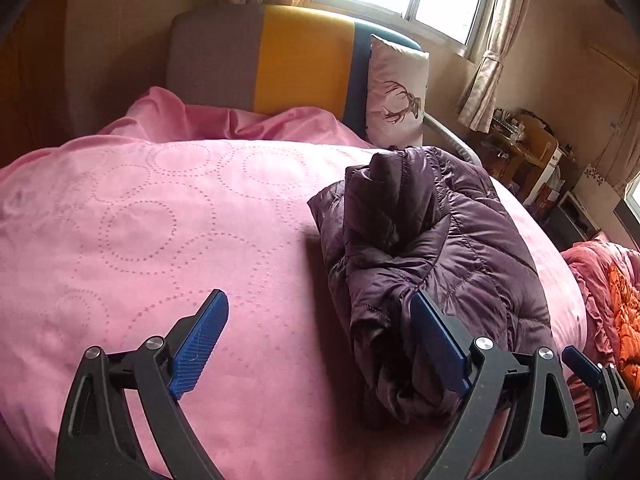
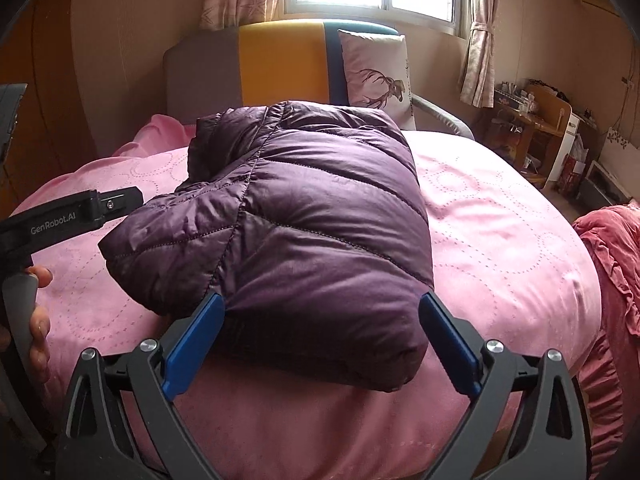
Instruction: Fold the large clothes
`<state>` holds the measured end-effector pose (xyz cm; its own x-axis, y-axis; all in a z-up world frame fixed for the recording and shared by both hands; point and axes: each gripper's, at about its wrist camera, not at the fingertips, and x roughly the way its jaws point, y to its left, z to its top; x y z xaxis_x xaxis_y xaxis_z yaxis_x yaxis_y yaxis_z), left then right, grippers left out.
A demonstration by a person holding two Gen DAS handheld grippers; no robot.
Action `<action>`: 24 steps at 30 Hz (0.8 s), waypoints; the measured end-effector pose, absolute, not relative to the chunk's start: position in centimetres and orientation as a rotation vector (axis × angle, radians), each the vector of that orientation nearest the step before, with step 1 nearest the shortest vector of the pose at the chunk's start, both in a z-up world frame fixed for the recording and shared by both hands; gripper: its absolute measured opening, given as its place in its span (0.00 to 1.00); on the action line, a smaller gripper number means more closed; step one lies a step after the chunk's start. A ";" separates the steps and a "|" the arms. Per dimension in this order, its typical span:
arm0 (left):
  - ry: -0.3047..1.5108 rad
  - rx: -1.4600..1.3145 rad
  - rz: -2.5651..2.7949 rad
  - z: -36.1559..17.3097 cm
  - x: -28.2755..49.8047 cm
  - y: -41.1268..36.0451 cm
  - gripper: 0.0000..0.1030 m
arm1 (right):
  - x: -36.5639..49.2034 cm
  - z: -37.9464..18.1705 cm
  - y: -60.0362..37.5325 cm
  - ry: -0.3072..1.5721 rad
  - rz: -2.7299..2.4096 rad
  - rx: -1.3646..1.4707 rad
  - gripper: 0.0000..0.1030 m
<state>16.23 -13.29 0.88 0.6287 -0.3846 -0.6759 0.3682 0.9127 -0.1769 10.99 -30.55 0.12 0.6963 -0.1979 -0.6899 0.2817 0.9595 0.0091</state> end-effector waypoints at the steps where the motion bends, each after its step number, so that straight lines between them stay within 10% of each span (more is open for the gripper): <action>1: 0.762 -0.011 -0.430 1.1 15.7 -13.4 0.89 | 10.7 0.3 -30.4 0.752 -0.272 0.115 0.96; 24: 0.649 0.022 -0.430 1.6 10.1 -11.8 0.96 | 5.5 3.8 -28.5 0.625 -0.474 0.167 0.98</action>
<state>10.06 -11.81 1.63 0.7120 -0.3811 -0.5898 0.3945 0.9119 -0.1130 5.55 -28.54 3.83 0.7085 -0.3752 -0.5976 0.4743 0.8803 0.0097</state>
